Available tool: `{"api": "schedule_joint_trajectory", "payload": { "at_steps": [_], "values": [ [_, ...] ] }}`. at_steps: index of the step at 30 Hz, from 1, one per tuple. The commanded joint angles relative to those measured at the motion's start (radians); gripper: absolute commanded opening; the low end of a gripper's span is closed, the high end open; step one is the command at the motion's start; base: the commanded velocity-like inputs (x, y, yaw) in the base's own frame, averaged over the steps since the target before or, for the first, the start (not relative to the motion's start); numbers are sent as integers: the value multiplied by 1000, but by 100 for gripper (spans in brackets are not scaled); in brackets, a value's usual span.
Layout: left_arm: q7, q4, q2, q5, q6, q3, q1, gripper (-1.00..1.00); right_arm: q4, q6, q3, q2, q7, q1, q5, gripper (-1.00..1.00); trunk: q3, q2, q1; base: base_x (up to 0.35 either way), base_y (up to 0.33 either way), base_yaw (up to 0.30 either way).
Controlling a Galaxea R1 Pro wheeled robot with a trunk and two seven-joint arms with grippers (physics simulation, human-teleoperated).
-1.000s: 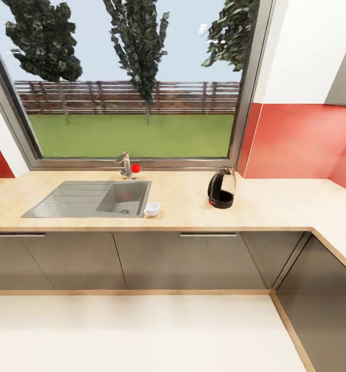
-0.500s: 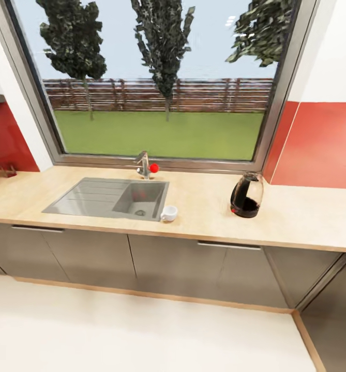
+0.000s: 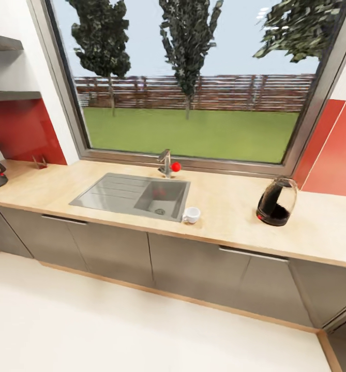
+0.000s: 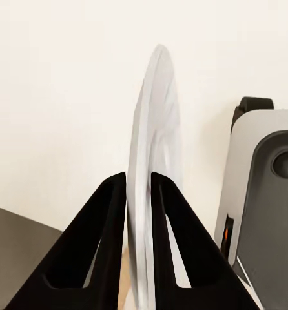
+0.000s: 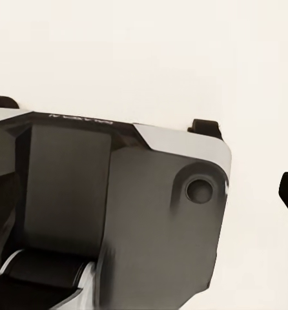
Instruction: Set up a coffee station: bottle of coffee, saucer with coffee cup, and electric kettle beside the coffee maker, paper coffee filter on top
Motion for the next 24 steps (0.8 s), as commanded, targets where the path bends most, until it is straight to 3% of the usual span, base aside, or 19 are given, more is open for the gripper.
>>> {"api": "schedule_joint_trajectory", "payload": {
  "at_steps": [1, 24],
  "values": [
    [2, -2, 0, 4, 6, -2, 0, -100, -1, 5, 8, 0, 1, -1, -10, 100, -3, -2, 1, 195, 186, 250],
    [3, -5, 1, 6, -6, 1, 0, -100, -1, 6, 8, 0, 1, -1, -10, 100, -19, -2, 1, 217, 250, 250]
  ]
}}
